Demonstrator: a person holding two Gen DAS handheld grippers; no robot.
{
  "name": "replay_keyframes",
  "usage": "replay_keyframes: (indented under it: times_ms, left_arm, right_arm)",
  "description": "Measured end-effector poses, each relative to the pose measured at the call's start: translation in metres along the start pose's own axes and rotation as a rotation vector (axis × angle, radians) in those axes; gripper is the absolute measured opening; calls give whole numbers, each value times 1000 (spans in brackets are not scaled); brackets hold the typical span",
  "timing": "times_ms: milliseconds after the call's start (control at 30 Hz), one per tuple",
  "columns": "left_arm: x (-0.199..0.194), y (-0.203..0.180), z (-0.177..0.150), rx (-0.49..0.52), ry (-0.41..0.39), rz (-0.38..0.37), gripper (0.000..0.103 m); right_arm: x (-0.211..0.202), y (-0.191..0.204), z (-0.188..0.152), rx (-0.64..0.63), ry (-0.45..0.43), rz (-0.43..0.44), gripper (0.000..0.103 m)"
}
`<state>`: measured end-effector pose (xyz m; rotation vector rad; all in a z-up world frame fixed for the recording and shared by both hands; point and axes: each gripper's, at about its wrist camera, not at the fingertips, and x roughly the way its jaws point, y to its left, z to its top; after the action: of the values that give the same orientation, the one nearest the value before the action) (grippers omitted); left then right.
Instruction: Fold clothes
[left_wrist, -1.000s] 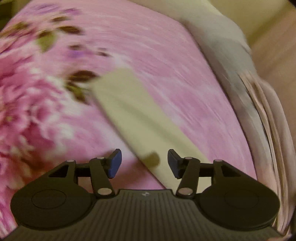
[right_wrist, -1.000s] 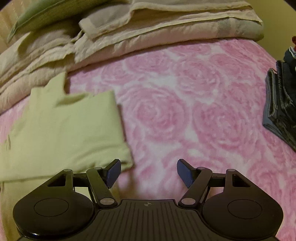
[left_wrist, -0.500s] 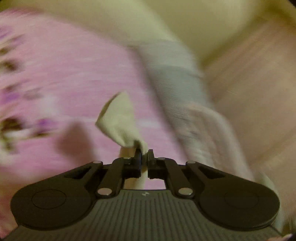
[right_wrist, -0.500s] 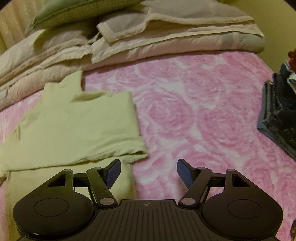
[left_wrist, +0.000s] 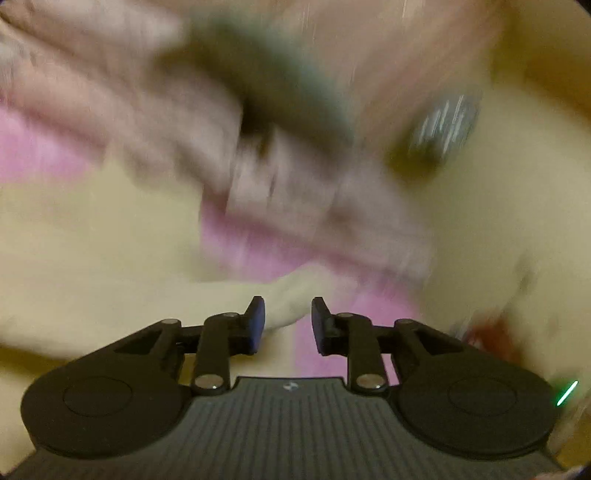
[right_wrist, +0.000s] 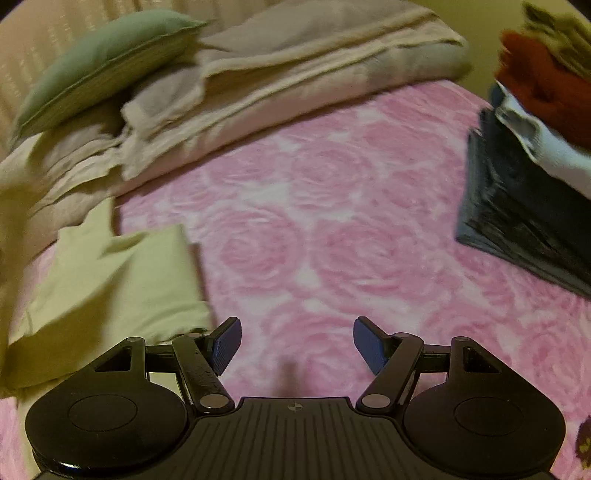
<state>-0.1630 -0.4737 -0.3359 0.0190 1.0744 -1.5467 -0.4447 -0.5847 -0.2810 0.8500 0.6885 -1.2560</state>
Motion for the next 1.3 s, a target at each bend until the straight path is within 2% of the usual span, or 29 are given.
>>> replay_keyframes:
  times_ms: [67,167,367,433,467,500,567,667,767,800,867,900,1000,1100,1200,1300]
  left_arm:
    - [-18,14,-9,-2,27,36,21]
    - [-49,36,-20,-9,56,87,21]
    - [-123,103,0,-66,-25,293,21]
    - [-140,123,8,-101,-55,353,21]
    - [-146,131,9,-118,-66,365,21]
    - [-152,139,11,-134,-76,376,21]
    - [-161,152,13,-165,-95,396,21]
    - [-163,163,10,-201,-105,404,21]
    - [-163,172,7,-227,-111,410,21]
    - [-162,173,7,-227,-111,412,21]
    - [-162,174,6,-221,-118,410,21]
    - [-163,175,7,-216,-125,409,21]
    - [-162,176,13,-184,-129,408,21]
    - [-156,178,21,-148,-125,415,21]
    - [-143,176,31,-87,-108,440,21]
    - [-126,169,44,14,-78,458,21]
  right_arm:
    - [3,-8,2,26,5,12,70]
    - [10,-12,4,56,8,79,70]
    - [29,16,18,171,10,385,70]
    - [45,31,25,181,37,447,52]
    - [53,38,27,181,54,466,47]
    - [61,45,29,180,71,484,47]
    - [77,59,31,144,85,468,47]
    - [97,79,33,13,71,391,47]
    - [116,96,26,-83,84,358,47]
    - [121,100,23,-104,91,350,42]
    - [122,106,20,-136,92,344,11]
    - [117,108,21,-146,84,348,9]
    - [81,107,26,-148,-11,407,8]
    - [64,98,28,-125,-68,335,8]
    - [84,78,25,-63,17,284,8]
    - [98,76,17,-85,55,266,8]
